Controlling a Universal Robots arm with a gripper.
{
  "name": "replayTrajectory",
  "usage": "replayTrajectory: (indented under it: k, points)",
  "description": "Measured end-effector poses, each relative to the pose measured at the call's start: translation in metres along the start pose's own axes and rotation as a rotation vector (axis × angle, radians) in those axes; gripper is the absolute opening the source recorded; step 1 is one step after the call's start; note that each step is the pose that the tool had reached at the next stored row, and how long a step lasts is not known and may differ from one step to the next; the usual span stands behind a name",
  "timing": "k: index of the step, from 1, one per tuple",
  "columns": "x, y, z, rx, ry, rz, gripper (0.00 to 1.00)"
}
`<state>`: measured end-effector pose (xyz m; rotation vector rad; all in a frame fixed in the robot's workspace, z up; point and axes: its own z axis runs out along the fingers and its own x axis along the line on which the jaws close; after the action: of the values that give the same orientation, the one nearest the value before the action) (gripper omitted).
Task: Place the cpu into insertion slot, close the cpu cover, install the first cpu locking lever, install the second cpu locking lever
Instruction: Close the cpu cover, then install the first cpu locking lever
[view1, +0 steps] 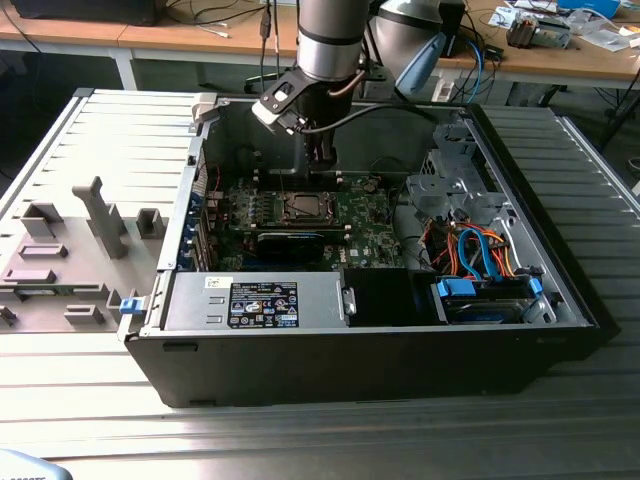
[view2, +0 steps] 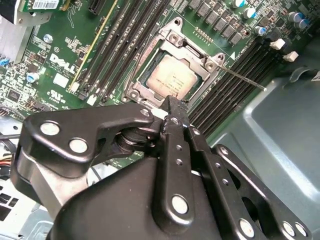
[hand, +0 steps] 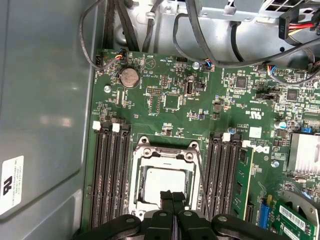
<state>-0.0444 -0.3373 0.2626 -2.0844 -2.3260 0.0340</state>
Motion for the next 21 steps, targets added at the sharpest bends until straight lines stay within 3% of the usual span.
replayTrajectory:
  k: [11, 21]
  points:
    - [0.0, -0.0001, -0.0044, 0.0, 0.0001, 0.0, 0.11]
    - [0.0, -0.0001, -0.0044, 0.0, -0.0025, -0.087, 0.11]
